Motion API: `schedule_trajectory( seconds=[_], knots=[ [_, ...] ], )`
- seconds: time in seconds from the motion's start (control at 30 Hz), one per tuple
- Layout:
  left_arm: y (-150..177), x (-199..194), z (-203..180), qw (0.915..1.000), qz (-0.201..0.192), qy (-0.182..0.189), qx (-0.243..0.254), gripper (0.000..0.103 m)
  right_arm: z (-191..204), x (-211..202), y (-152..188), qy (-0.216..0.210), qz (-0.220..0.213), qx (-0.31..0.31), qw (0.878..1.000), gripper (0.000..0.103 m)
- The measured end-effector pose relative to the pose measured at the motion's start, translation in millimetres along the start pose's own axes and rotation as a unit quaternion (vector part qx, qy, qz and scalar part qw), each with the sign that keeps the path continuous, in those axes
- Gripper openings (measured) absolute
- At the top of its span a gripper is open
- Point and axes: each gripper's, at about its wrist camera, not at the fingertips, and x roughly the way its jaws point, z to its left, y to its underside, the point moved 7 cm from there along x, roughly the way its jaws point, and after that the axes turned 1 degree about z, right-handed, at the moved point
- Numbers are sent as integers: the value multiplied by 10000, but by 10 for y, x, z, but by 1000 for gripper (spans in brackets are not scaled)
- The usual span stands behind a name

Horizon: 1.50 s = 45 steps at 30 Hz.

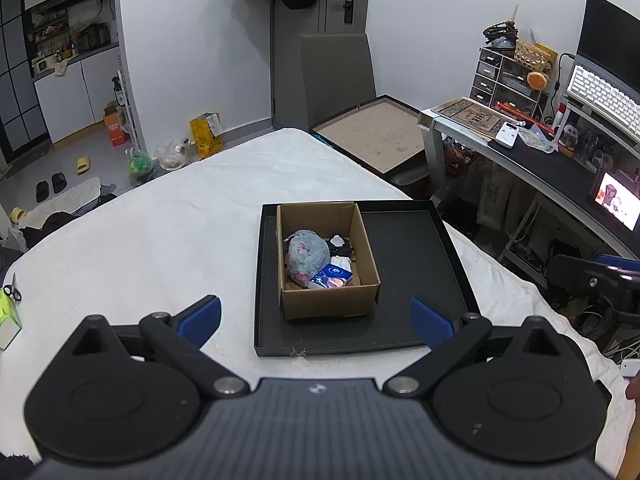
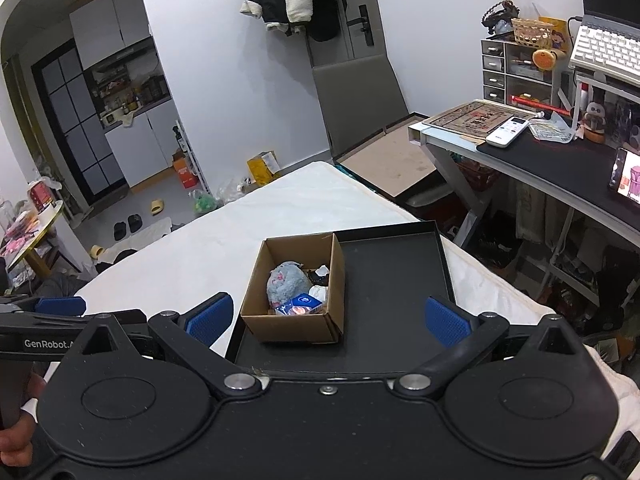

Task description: Organize soft objects

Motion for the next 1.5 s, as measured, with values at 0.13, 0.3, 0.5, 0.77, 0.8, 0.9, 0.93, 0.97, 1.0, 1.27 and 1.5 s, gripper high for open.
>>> schedule_trajectory(
  seconds=[0.13, 0.3, 0.5, 0.77, 0.8, 0.9, 0.93, 0.97, 1.0, 1.27, 1.5],
  knots=[
    [5, -1, -4, 10000, 6, 4, 0, 100, -2, -8, 6, -2, 0, -2, 10000, 103],
    [22, -6, -16, 10000, 9, 7, 7, 100, -8, -2, 25, -13, 27, 27, 10000, 103],
    [35, -11, -25, 10000, 19, 8, -5, 100, -7, -2, 33, -17, 44, 28, 10000, 103],
    [26, -3, -26, 10000, 25, 31, -7, 100, 5, 9, 65, -14, 70, -12, 10000, 103],
    [25, -4, -23, 10000, 22, 30, -11, 100, 7, 7, 66, -15, 69, -15, 10000, 103],
    [16, -6, -21, 9999, 47, 93, -51, 100, 13, 10, 71, -37, 67, -3, 10000, 103],
    [15, -9, -25, 9999, 50, 120, -60, 100, 12, 12, 76, -59, 72, 19, 10000, 103],
    [9, -10, -19, 9999, 48, 122, -63, 100, 1, 15, 71, -75, 81, 39, 9999, 103],
    [6, -11, -14, 9999, 41, 118, -62, 100, 1, 20, 76, -80, 92, 53, 9999, 103],
    [6, -17, 0, 9999, 69, 117, -91, 100, 18, 22, 77, -62, 113, 29, 9999, 103],
    [19, -8, -1, 9999, 60, 122, -58, 100, 6, 11, 57, -35, 107, 36, 9999, 103]
  ],
)
